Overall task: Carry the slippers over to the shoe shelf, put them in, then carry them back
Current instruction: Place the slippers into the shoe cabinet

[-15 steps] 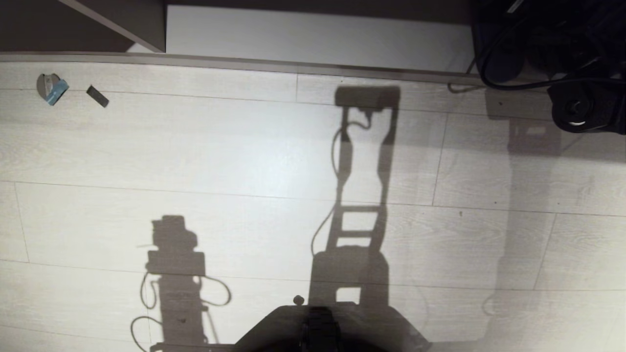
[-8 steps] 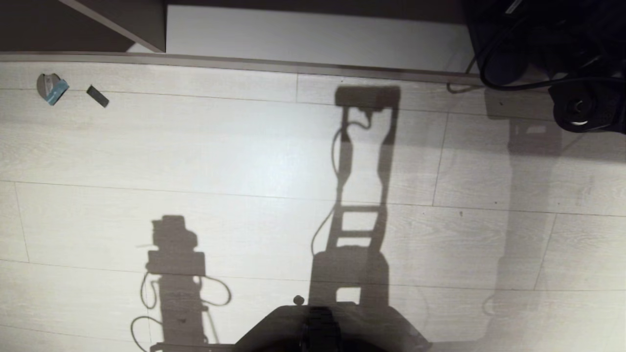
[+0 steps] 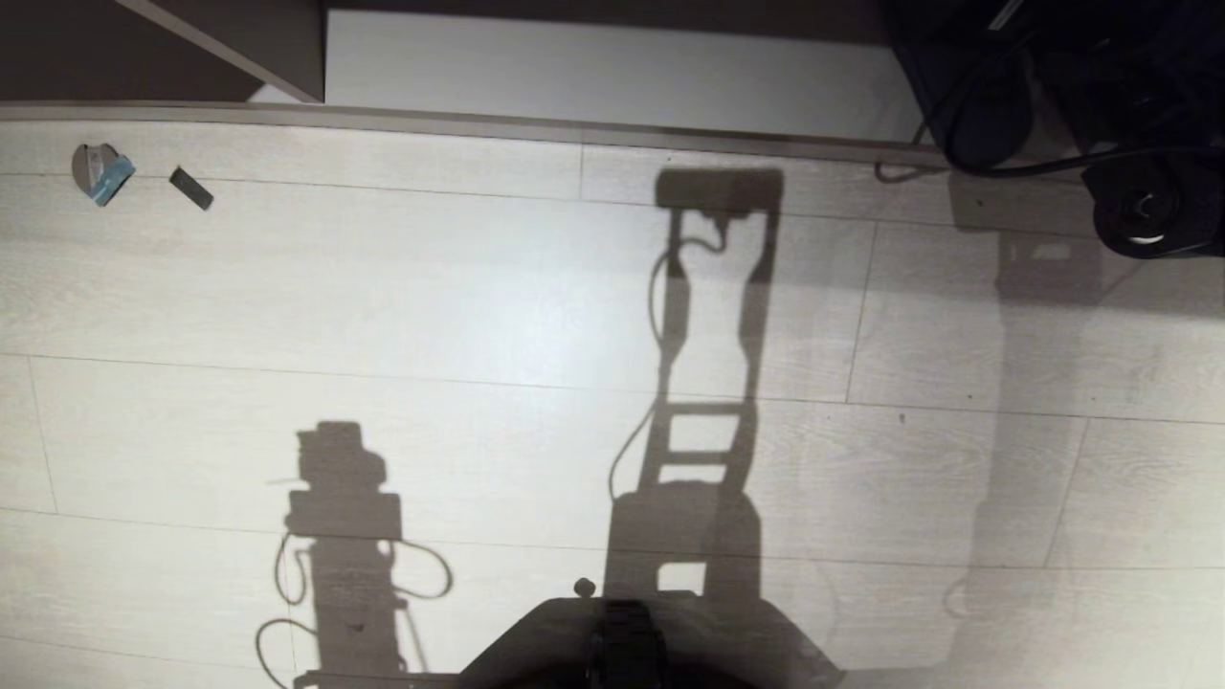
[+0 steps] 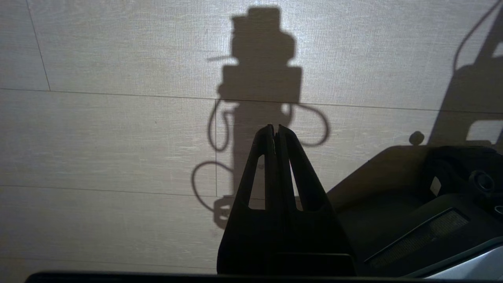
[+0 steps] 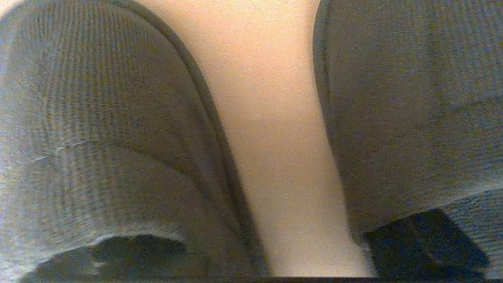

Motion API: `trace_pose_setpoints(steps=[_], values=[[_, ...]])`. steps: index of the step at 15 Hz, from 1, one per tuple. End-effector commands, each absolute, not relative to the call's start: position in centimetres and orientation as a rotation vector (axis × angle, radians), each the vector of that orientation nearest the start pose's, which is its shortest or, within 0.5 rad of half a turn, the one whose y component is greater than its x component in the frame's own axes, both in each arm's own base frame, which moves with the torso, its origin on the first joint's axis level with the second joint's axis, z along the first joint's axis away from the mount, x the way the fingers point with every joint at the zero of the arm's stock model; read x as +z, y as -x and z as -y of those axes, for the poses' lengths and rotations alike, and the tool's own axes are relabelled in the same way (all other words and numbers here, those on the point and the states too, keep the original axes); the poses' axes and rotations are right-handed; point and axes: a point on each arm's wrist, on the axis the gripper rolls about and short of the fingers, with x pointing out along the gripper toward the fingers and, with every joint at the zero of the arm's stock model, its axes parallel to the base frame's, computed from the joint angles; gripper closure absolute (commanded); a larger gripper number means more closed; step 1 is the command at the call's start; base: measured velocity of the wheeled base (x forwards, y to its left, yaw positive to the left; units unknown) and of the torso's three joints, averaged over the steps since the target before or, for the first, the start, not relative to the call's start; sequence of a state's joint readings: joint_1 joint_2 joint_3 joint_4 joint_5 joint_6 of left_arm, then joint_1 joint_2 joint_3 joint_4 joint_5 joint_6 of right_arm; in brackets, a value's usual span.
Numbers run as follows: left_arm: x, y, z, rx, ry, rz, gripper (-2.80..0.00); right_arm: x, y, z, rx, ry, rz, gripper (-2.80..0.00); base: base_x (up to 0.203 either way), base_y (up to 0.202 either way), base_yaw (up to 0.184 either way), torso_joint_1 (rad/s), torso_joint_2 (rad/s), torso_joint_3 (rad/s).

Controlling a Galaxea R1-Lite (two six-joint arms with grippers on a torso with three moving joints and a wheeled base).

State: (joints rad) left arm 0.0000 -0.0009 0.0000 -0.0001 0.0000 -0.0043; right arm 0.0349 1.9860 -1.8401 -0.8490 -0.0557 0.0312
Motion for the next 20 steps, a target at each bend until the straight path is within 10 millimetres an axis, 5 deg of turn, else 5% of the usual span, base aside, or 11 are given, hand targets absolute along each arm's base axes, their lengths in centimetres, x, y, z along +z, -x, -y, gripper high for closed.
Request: trace_pose_setpoints(steps=[1,20], values=[[7.5,2.3,0.0,0.000,0.005,0.002,0.00,39.5,-37.6,-1.2,-0.019,-0.059,0.712,-2.80,0.000,0.000,0.000,0.000,0.00,0.000],[7.6,2.3,0.0,0.000,0.005,0.002,0.00,38.3,-34.4,-2.8,-0.048,0.070,0.619,-2.80,0.000,0.000,0.000,0.000,0.00,0.000]])
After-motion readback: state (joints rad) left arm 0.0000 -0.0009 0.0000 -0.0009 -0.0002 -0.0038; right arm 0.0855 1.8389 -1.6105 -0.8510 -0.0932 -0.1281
